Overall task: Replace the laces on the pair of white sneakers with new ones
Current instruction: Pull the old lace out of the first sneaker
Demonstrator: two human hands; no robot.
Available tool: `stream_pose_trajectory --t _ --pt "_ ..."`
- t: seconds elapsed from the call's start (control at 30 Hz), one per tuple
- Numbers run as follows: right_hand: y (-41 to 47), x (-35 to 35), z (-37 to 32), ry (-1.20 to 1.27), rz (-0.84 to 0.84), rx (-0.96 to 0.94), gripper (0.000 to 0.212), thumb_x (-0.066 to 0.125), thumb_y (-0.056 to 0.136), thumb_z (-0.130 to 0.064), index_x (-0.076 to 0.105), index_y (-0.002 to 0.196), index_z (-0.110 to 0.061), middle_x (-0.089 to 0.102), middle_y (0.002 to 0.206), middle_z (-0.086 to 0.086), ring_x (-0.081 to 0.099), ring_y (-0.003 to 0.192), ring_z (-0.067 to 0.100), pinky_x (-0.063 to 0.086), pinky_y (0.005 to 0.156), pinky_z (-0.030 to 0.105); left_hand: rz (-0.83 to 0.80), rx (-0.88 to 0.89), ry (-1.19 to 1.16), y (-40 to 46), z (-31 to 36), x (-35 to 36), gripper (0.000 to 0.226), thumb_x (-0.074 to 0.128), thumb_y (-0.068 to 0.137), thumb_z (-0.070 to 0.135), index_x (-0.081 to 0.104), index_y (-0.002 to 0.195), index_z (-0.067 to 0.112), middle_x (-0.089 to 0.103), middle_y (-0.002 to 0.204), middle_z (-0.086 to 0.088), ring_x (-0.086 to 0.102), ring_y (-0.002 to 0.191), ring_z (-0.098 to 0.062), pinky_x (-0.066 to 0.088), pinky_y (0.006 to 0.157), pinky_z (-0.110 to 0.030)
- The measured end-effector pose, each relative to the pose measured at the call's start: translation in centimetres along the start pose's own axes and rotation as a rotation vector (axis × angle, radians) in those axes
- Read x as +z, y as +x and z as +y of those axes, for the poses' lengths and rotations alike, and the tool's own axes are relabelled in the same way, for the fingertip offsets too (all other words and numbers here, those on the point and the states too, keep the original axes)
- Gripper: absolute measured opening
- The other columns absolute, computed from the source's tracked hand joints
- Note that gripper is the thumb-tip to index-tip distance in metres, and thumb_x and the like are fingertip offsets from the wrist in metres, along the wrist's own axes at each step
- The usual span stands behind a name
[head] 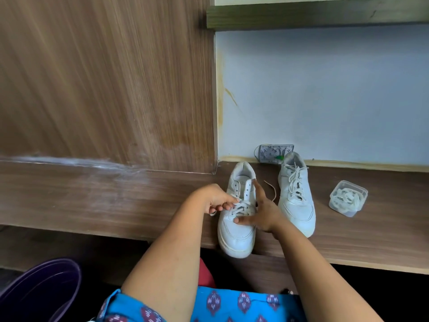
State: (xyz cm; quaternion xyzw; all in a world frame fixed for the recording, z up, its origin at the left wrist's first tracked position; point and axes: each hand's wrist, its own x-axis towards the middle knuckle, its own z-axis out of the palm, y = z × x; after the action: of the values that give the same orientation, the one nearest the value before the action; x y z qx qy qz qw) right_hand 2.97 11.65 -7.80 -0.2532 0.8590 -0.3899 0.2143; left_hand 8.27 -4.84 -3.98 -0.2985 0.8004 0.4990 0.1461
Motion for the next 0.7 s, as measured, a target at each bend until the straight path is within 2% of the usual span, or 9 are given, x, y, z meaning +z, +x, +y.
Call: stream_pose_trajectory --t 0.1,0.17,0.23,0.37,0.43,0.5,0.57,0.63,0.7 --pt "-0.1 0.0 0.1 0.057 0.093 -0.025 0.126 0.089 0.064 -0.029 -0.001 0.152 -0.036 0.055 0.132 0.006 0.056 0.117 0.021 0.044 0.096 0.028 0.045 0.042 0.003 0.4 0.0 1.1 0.017 0.069 0.084 0.015 0.059 0.070 0.013 0.056 0.064 0.001 0.041 0.054 -0.007 0.029 0.046 -0.018" --pt "-0.1 -0.1 0.1 0.069 0.167 -0.027 0.119 0.086 0.068 -0.025 0.003 0.153 -0.031 0.061 0.118 0.006 0.060 0.103 0.019 0.046 0.089 0.027 0.100 0.126 -0.134 0.6 0.4 1.6 0.017 0.062 0.085 0.006 0.056 0.071 0.014 0.053 0.065 -0.001 0.040 0.053 -0.008 0.028 0.041 -0.015" --pt "0.2 -0.1 0.2 0.057 0.211 -0.021 0.113 0.083 0.072 -0.026 0.005 0.154 -0.028 0.063 0.105 0.006 0.061 0.098 0.020 0.048 0.087 0.030 0.125 0.185 -0.354 0.6 1.0 1.9 0.017 0.057 0.084 0.005 0.056 0.070 0.014 0.050 0.064 -0.001 0.037 0.052 -0.009 0.025 0.044 -0.017" --pt "0.6 0.5 0.3 0.002 0.252 0.001 0.115 0.081 0.074 -0.033 -0.004 0.153 -0.028 0.060 0.127 0.013 0.061 0.110 0.029 0.044 0.087 0.029 0.031 0.237 -0.625 0.4 1.5 2.1 0.022 0.054 0.085 0.011 0.054 0.064 0.017 0.050 0.056 0.003 0.037 0.045 -0.006 0.023 0.047 -0.019" --pt "0.6 0.7 0.3 0.008 0.268 0.005 0.116 0.081 0.074 -0.032 -0.004 0.153 -0.027 0.059 0.130 0.012 0.060 0.111 0.029 0.043 0.088 0.028 0.079 0.195 -0.532 0.4 1.4 1.9 0.029 0.056 0.088 0.024 0.052 0.061 0.018 0.048 0.055 0.005 0.034 0.042 -0.006 0.022 0.046 -0.019" --pt "0.6 0.7 0.3 0.028 0.272 0.006 0.117 0.082 0.073 -0.032 -0.004 0.153 -0.028 0.061 0.124 0.011 0.061 0.110 0.028 0.043 0.085 0.027 0.198 0.166 -0.293 0.7 1.0 2.0 0.034 0.060 0.091 0.035 0.055 0.063 0.016 0.051 0.057 0.003 0.039 0.043 -0.006 0.026 0.042 -0.018" --pt "0.6 0.6 0.4 0.038 0.272 0.003 0.119 0.083 0.072 -0.032 -0.005 0.152 -0.029 0.061 0.125 0.011 0.060 0.112 0.027 0.041 0.084 0.025 0.192 0.172 -0.168 1.0 0.6 2.5 0.027 0.066 0.089 0.029 0.058 0.068 0.013 0.055 0.061 0.001 0.045 0.048 -0.006 0.032 0.038 -0.014" --pt "0.4 0.5 0.3 0.052 0.269 0.007 0.121 0.083 0.072 -0.030 -0.008 0.152 -0.028 0.058 0.129 0.010 0.059 0.114 0.026 0.040 0.086 0.026 0.119 0.224 -0.205 1.2 0.6 2.7 0.021 0.068 0.087 0.016 0.059 0.069 0.012 0.057 0.064 0.000 0.048 0.055 -0.007 0.036 0.043 -0.011" --pt "0.3 0.4 0.2 0.054 0.271 0.005 0.121 0.082 0.074 -0.029 -0.011 0.152 -0.026 0.059 0.129 0.009 0.060 0.109 0.026 0.042 0.086 0.028 0.075 0.319 -0.370 0.7 1.1 1.8 0.021 0.064 0.088 0.010 0.060 0.068 0.014 0.058 0.062 0.003 0.046 0.055 -0.005 0.035 0.048 -0.013"
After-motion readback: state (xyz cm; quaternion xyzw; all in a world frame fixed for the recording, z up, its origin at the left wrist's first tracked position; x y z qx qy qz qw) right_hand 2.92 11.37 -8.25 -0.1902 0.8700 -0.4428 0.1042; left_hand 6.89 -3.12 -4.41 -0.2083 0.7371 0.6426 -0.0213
